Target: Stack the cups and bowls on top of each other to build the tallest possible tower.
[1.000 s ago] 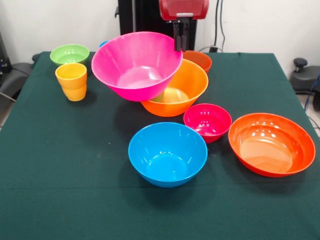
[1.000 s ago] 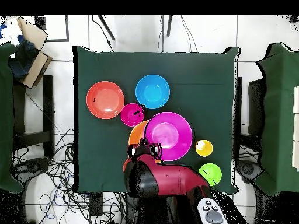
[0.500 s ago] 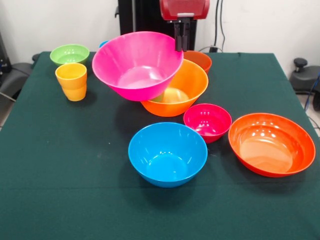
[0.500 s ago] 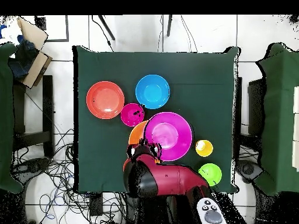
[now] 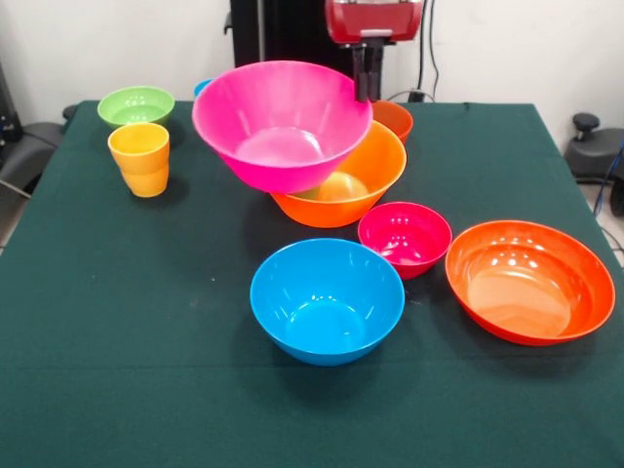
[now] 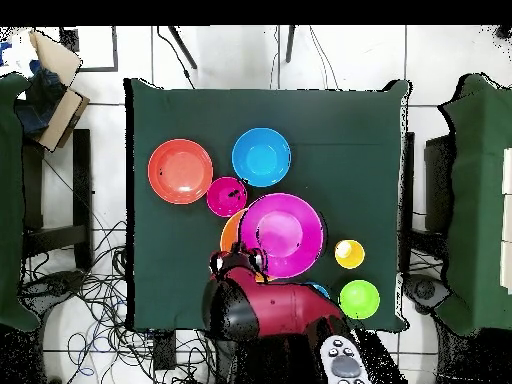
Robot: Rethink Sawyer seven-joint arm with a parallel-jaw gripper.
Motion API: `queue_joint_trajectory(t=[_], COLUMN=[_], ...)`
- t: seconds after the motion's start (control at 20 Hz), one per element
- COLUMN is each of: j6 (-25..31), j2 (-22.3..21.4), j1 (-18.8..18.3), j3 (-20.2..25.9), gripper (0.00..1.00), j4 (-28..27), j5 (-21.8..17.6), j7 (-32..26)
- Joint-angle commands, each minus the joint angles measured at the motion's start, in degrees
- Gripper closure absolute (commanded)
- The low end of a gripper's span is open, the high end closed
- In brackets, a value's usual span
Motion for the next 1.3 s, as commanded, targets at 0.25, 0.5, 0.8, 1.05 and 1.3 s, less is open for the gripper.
queue_joint_trajectory(t=[0.25,0.5,0.8,1.05,1.3], j6=[-1.92,-1.53,-0.44,-0.28,1.14], j2=[3.31,3.67,3.24,2.82,1.52], j1=[5.35,4.32,3.38,2.09,2.56], j3=[-1.64,-0.79,-0.09,0.97,0.99], gripper=[1.00,1.00,0.00,0.00,0.00], j4=[-2.29,-2.78,-2.25,-2.37,-2.27], j5=[1.03,0.60,0.85,0.32,1.34], j7=[9.34,8.84,8.87,8.30,8.58])
